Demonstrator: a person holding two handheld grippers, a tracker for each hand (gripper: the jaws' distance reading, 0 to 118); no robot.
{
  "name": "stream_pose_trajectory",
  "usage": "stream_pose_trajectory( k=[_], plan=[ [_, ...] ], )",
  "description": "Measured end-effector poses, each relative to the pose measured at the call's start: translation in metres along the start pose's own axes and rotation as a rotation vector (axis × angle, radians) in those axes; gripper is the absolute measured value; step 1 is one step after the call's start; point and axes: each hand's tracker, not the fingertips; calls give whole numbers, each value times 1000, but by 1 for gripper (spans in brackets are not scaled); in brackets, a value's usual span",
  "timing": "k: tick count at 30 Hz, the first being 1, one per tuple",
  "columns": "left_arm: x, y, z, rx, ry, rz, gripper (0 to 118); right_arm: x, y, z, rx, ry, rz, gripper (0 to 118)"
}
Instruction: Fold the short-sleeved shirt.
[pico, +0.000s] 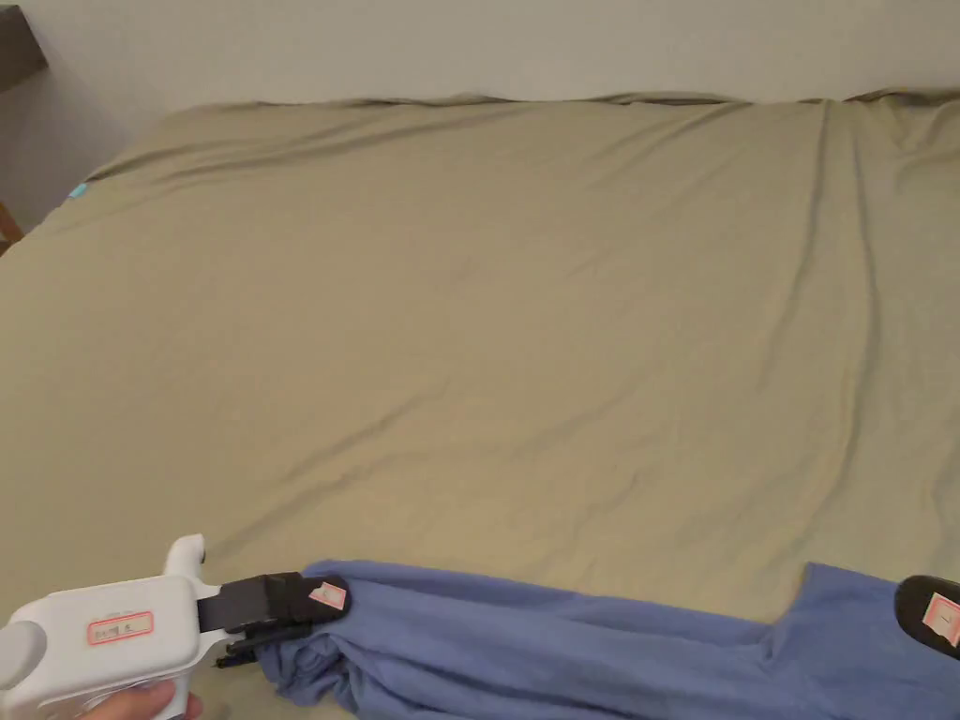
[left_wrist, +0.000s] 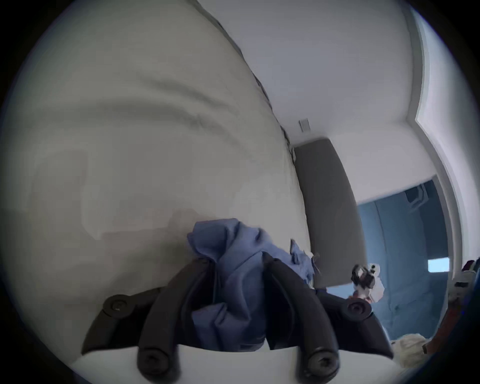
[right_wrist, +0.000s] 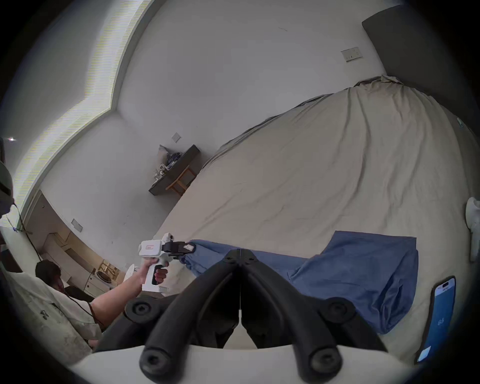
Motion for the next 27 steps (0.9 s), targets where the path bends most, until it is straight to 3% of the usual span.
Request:
stream_pose_trajectory(
  k=[4, 11, 14, 17, 21, 23, 27],
  plan=[
    [-7, 19, 50, 63, 27, 2, 15, -1, 5, 3, 19, -8, -12, 3],
    [-3, 23, 109, 115, 127, 26, 15, -5, 4, -4, 22, -7, -24, 3],
    [17, 16, 113, 72, 214, -57, 15, -7, 3, -8, 10, -11, -17, 3],
    [19, 14, 114, 77, 302, -54, 15, -11, 3, -11, -1, -26, 6, 3],
    [51, 13, 111, 105, 327, -29, 15, -11, 2, -14, -14, -35, 14, 3],
    [88, 9, 104, 110, 451, -23, 15, -10, 1, -13, -13, -38, 10, 3],
    [159, -20, 67, 84, 342, -7, 15, -8, 0, -11, -17, -43, 8, 3]
  ],
)
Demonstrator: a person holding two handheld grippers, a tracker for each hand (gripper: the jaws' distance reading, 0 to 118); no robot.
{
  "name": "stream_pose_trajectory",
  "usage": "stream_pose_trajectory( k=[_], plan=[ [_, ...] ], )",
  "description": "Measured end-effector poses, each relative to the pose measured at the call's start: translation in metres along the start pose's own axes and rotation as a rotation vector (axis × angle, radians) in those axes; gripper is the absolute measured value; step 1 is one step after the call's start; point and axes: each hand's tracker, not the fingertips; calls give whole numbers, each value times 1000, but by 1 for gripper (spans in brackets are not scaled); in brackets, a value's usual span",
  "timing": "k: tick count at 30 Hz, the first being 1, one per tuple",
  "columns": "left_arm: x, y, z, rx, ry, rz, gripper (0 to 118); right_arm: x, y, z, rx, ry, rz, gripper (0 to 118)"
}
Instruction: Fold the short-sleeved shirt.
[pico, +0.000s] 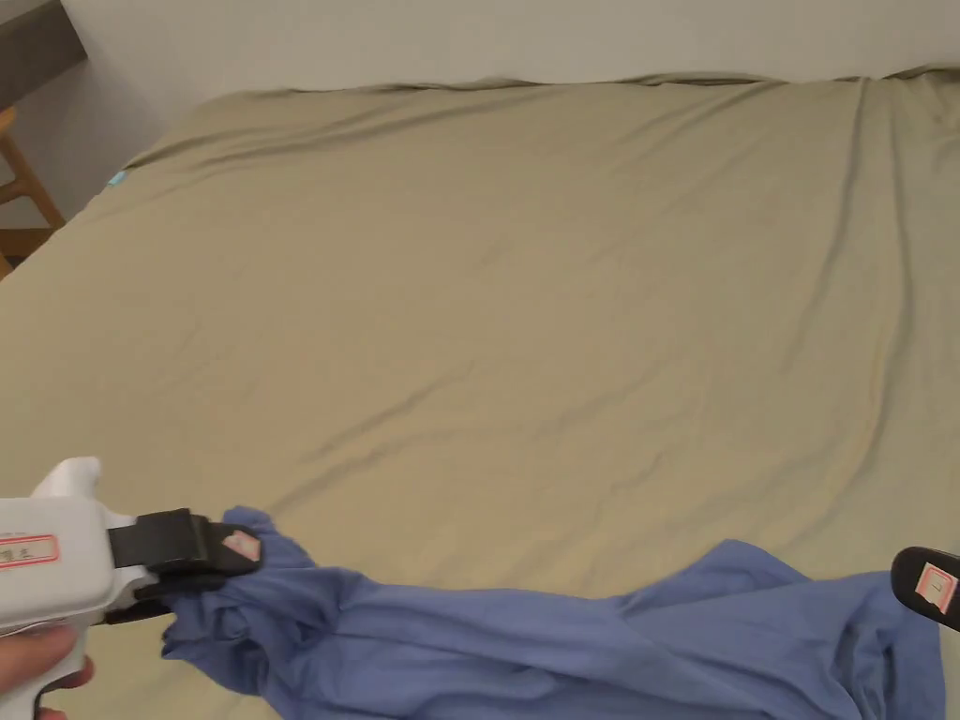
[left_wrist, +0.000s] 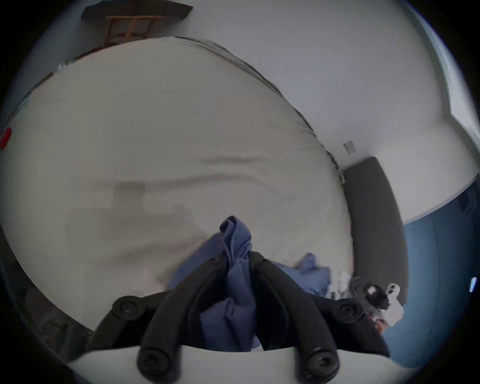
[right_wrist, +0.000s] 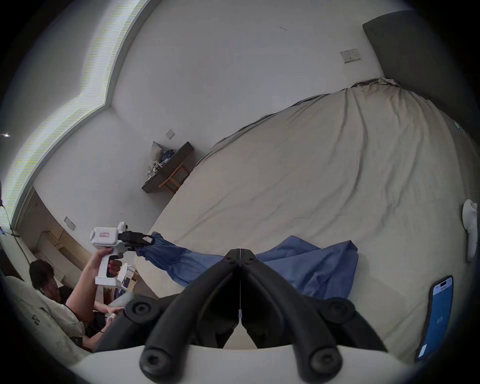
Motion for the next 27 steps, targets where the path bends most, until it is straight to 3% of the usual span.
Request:
stream_pose_trajectory(
  k=[6, 10, 14, 18, 19, 21, 22, 25, 27],
  plan=[
    [59, -48, -64, -139, -80, -98, 15, 8, -4, 4, -3, -15, -16, 3],
    [79, -81, -119, -214, -152, 9, 15, 13, -6, 8, -10, -23, -21, 3],
    [84, -98, -171, -190, -54, -95, 15, 16, -6, 11, -18, -27, -23, 3],
    [73, -106, -200, -188, -95, -164, 15, 16, -5, 12, -21, -31, -22, 3],
    [73, -108, -193, -163, -109, -174, 27, 16, -5, 12, -19, -24, -23, 3],
    [73, -106, -173, -119, -246, -134, 95, 14, -5, 12, -20, -13, -20, 3],
    [75, -104, -160, -119, -259, -133, 118, 14, -5, 11, -23, -9, -16, 3],
    [81, -88, -110, 9, -248, -222, 118, 14, -5, 11, -28, -5, -5, 3],
    [81, -86, -88, 126, -41, -342, 118, 14, -4, 11, -18, 2, -11, 3]
  ],
)
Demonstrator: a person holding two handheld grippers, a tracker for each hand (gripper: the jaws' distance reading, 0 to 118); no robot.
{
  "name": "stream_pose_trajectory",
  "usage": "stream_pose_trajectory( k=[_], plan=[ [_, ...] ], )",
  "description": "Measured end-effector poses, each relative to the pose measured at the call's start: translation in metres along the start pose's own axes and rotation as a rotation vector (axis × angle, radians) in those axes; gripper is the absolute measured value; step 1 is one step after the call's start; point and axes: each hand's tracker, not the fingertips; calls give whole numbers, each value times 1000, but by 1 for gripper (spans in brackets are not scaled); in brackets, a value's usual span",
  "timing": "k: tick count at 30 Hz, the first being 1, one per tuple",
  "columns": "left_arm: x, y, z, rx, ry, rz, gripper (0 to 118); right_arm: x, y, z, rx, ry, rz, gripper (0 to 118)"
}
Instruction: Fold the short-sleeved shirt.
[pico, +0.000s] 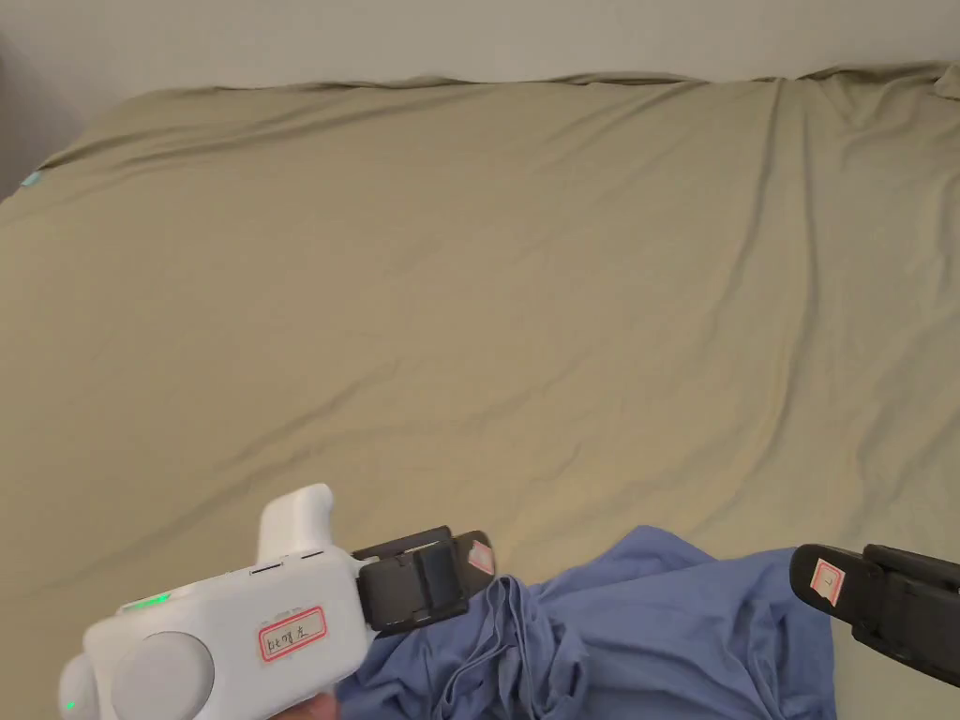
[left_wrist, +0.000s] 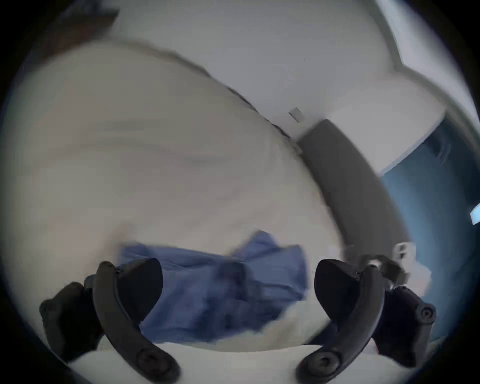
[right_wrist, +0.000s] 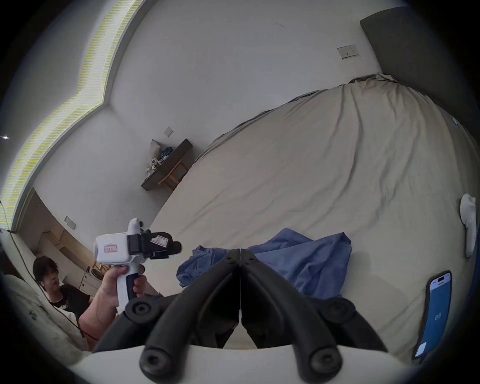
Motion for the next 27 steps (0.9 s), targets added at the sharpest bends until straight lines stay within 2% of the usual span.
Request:
stream_pose_trajectory(
  k=[1, 2, 3, 4, 7, 10, 13, 16, 20, 23, 25, 27],
  plan=[
    [2, -1, 0, 7, 111, -65, 104, 0, 0, 1, 8, 3, -3, 3],
    [6, -6, -7, -10, 168, -138, 70, 0, 1, 2, 18, 3, -5, 3],
    [9, -12, -16, -45, 195, -180, 25, -1, 2, 4, 28, 0, -7, 3],
    [11, -18, -27, -90, 204, -188, 13, -2, 3, 5, 36, -3, -7, 3],
    [23, -47, -68, -197, 102, -144, 13, -3, 5, 9, 53, -18, -8, 3],
    [54, -77, -102, -253, 97, -217, 13, -6, 5, 15, 52, -27, 0, 3],
    [91, -85, -105, -170, 191, -306, 13, -9, 3, 18, 37, -37, 18, 3],
    [101, -86, -101, -160, 61, -216, 13, -12, 3, 17, 29, -44, 31, 3],
    [92, -92, -111, -196, 92, -233, 13, -15, 2, 12, 29, -29, 22, 3],
    [84, -82, -101, -219, 6, -162, 13, -19, 2, 6, 20, -21, 27, 3],
    [69, -65, -81, -234, -117, -83, 13, -22, 3, 5, 21, -13, 39, 3],
    [38, -43, -51, -167, -240, 29, 13, -23, 5, 6, 27, 8, 44, 3]
  ],
)
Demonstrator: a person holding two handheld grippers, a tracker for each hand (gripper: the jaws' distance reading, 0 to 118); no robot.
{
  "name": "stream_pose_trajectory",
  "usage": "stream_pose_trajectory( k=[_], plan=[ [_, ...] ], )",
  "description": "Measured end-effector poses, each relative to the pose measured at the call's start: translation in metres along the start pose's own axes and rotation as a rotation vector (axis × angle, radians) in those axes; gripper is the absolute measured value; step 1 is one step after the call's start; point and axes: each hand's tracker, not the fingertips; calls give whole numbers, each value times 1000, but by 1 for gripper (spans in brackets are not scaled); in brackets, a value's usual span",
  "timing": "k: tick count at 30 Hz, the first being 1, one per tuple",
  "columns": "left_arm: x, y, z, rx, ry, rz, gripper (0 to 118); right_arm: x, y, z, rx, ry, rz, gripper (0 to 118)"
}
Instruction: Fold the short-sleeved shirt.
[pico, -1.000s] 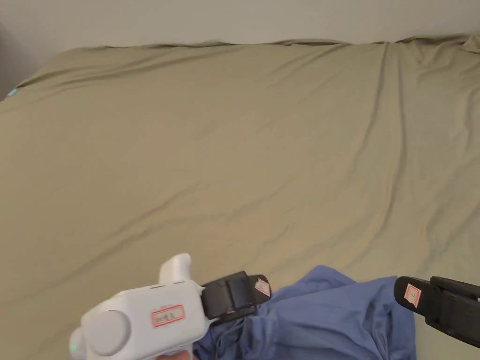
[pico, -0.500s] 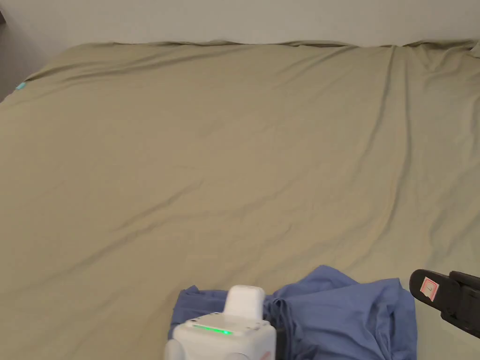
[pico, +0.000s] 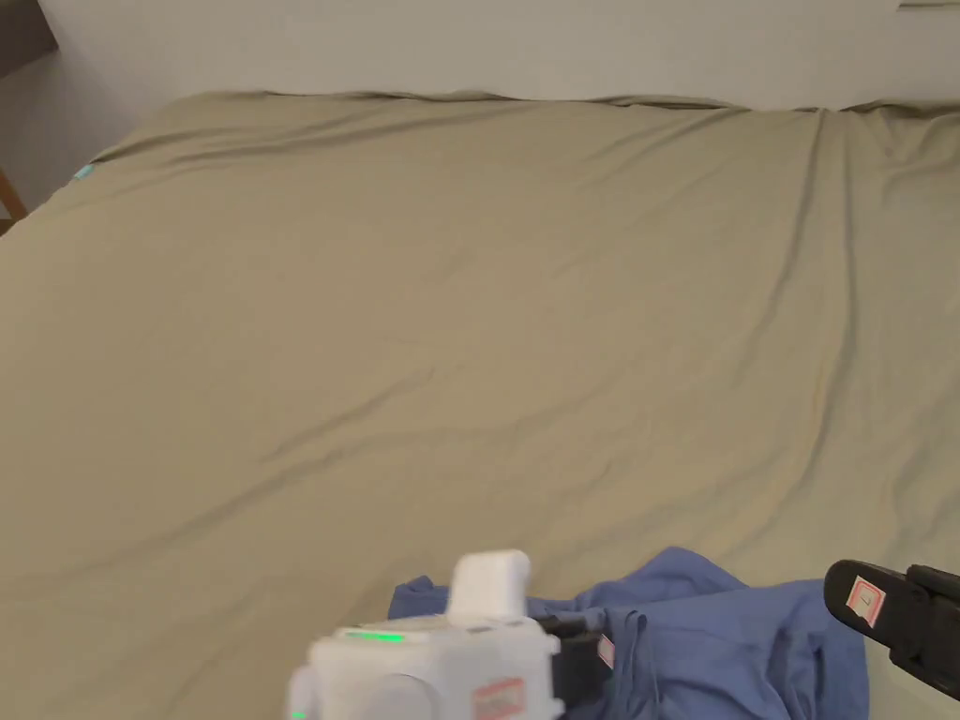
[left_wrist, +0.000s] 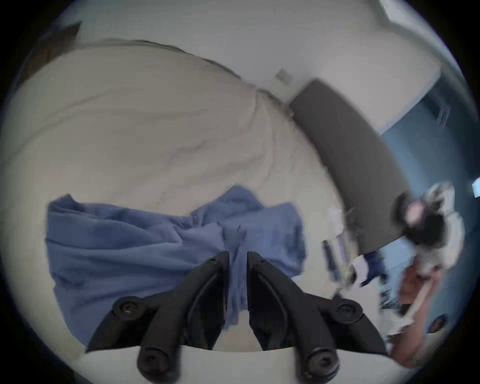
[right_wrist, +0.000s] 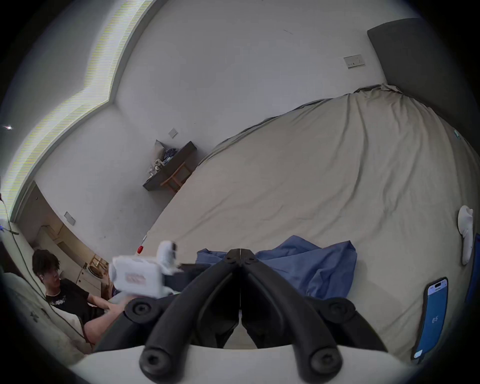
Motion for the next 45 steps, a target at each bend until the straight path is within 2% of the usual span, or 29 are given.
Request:
stream_pose_trajectory(
  k=[1, 2, 3, 4, 5, 8, 11, 14, 16, 18, 21, 22, 23, 24, 25, 27, 30, 35, 42, 45],
  plan=[
    [-14, 9, 19, 15, -49, 18, 15, 0, 1, 1, 5, 8, 2, 3],
    [-28, 16, 37, 16, -65, 19, 31, 0, 2, 2, 7, 15, 3, 3],
    [-48, 29, 56, 11, -63, 8, 70, 1, 2, 3, 6, 21, 4, 3],
    [-65, 36, 68, 1, -52, 0, 113, 2, 3, 3, 5, 27, 3, 3],
    [-86, 40, 78, -10, -45, 6, 118, 5, 3, 3, 0, 36, -2, 3],
    [-145, 45, 94, -26, -35, 139, 118, 10, 2, 2, -6, 46, -15, 3],
    [-183, 40, 82, -118, -51, 252, 118, 13, 1, 0, -4, 69, -33, 3],
    [-193, 31, 51, -228, -98, 254, 118, 13, 4, 1, 11, 103, -55, 3],
    [-176, 24, 31, -286, -93, 224, 118, 12, 7, 1, 17, 114, -60, 3],
    [-163, 31, 24, -197, -160, 136, 118, 10, 11, 1, 22, 117, -54, 3],
    [-168, 30, -4, -221, -161, 224, 118, 7, 16, 0, 28, 123, -45, 3],
    [-163, 29, -10, -229, -192, 214, 113, 6, 16, 0, 30, 128, -44, 3],
    [-143, 25, -10, -224, -178, 176, 98, 5, 16, 0, 33, 129, -42, 3],
    [-135, 23, -12, -214, -161, 149, 62, 4, 17, -1, 35, 129, -40, 3],
    [-134, 20, -18, -220, -132, 160, 14, 3, 17, -1, 36, 131, -39, 3],
    [-142, 12, -16, -207, -172, 241, 14, 2, 16, -2, 32, 132, -38, 3],
    [-145, 13, 7, -138, -137, 260, 14, 0, 17, -2, 20, 107, -17, 3],
    [-154, 44, 85, -41, -56, 272, 14, -4, 19, 3, 20, 67, 13, 3],
    [-193, 91, 164, -33, 332, 253, 14, -7, 14, -3, 3, 14, 34, 3],
    [-172, 94, 160, -63, 393, 301, 14, -5, 9, -9, -15, 15, 31, 3]
  ],
)
